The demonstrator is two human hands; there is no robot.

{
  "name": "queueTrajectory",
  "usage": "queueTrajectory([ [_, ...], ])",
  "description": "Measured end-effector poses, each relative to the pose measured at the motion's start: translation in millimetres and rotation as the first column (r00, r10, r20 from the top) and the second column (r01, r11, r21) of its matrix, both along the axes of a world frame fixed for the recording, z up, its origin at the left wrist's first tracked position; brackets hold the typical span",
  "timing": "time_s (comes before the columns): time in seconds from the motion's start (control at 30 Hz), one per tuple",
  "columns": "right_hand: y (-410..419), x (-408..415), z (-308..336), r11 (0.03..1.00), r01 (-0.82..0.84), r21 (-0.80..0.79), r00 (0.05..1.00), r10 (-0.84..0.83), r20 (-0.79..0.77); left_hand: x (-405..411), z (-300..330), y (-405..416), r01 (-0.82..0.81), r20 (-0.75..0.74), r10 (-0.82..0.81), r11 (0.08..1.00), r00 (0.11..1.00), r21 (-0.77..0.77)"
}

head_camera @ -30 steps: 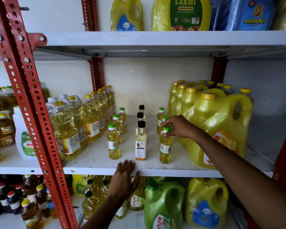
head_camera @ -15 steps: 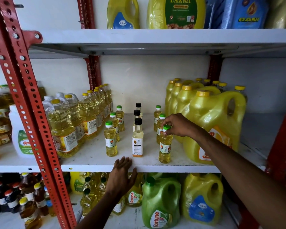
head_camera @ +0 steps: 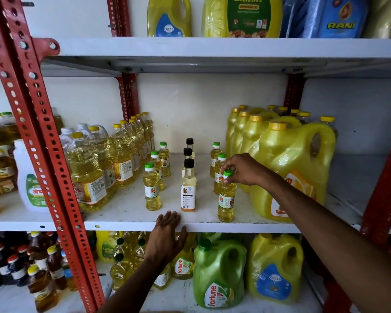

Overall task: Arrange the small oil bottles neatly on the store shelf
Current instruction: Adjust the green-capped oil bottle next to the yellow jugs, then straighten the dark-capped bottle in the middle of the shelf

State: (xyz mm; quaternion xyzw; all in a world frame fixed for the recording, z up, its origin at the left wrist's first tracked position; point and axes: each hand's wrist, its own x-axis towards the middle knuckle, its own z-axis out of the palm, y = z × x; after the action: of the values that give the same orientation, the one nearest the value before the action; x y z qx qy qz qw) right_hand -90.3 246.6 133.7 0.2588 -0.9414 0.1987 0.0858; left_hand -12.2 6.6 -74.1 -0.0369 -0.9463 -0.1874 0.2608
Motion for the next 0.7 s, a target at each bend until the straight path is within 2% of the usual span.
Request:
queueTrajectory([
  [0.2,-0.4,-0.7,-0.5,1.0,0.009,0.018,1.0,-0.009,-0.003,-1.2,0.2,-0.6,0.014,0.004,-0.014,1.0,1.0,-0.019],
  [0.4,-4.2,-1.7,6.4,0.992,0.023,0.128,0.999,-0.027,0.028,-1.3,-1.6,-22.1,0.019,-0.042,-0.024,0.994,0.999,-0.107],
  [0.47,-11.3,-0.7,8.9,0.994,0.002,0.11,1.0,0.001,-0.03,0.6,-2.8,-35.8,0.006,-0.053,-0.014,0.99,0.998,-0.143],
  [0.57,-36.5,-0.5,6.1,0.998,-0.067,-0.008,0.987,0.065,-0.145,5.0,-4.9,-55.0,0.015,-0.055,-0.025,0.986,0.998,-0.167],
  [0.7,-77.5,-11.0,-1.2,0.983,-0.177,0.054,0.977,0.183,-0.114,9.5,-4.6,-60.4,0.064,-0.071,-0.073,0.99,0.995,-0.122],
])
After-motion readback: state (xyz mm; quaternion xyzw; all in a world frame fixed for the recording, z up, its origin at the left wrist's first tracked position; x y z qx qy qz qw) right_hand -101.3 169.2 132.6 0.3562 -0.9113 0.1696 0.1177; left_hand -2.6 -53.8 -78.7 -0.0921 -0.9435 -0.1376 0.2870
